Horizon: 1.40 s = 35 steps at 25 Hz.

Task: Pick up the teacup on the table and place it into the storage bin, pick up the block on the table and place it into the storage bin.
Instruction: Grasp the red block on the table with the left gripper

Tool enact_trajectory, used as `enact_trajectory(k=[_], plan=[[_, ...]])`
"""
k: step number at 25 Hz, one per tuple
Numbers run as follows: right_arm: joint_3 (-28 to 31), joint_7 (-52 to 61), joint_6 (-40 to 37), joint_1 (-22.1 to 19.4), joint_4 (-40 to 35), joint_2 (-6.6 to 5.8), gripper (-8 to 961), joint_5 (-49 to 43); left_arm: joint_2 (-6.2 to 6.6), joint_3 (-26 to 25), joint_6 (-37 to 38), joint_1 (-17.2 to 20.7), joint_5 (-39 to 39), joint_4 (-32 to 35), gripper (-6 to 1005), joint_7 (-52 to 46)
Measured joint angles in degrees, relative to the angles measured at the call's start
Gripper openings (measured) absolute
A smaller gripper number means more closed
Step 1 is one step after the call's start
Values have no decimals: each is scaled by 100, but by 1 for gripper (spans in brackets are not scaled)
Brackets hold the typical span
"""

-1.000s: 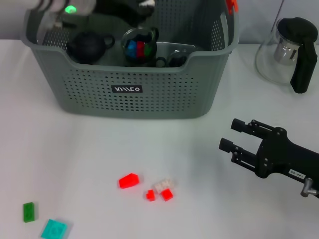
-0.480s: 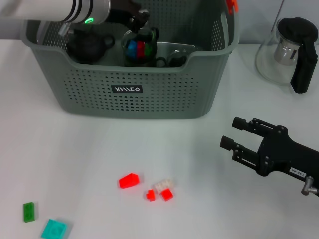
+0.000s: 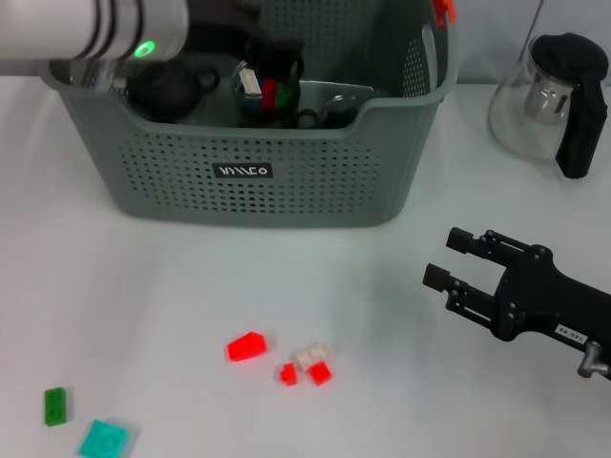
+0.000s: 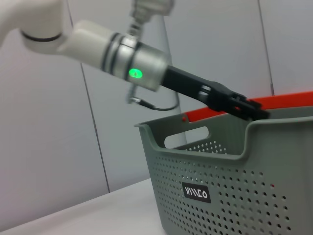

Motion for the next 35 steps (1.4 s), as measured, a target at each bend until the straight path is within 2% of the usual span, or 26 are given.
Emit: enact_trajectory(k=[2, 5, 8, 11, 13, 19, 27, 31, 35], plan=[[0, -2, 4, -5, 1, 1, 639, 0, 2, -22, 559, 451, -731, 330, 614, 314], [5, -13, 18, -10, 0, 1, 639, 0, -10, -323, 1514, 1028, -1776, 439, 656, 1191], [28, -15, 36, 14, 3, 4, 638, 0, -8, -1065, 2576, 1320, -2379, -276, 698, 2624], [51, -5, 45, 39, 8, 13, 638, 0, 56, -1741, 3310, 1431, -2310, -1284, 726, 4089], [52, -3, 45, 43, 9, 18, 638, 0, 76, -1951, 3438, 1597, -2201, -1700, 725, 4906], [70, -1, 45, 53, 9, 19, 638, 0, -13, -2120, 3393, 2115, -1955, -2152, 721, 6739], [71, 3, 44, 60, 17, 19, 637, 0, 10, -2224, 3208, 2174, -1767, -2631, 718, 6841], [70, 8, 43, 60, 18, 19, 637, 0, 26, -2206, 3024, 2059, -1369, -2863, 717, 6773], [70, 8, 44, 57, 18, 19, 638, 0, 26, -2081, 2781, 1995, -1310, -2944, 717, 6426]])
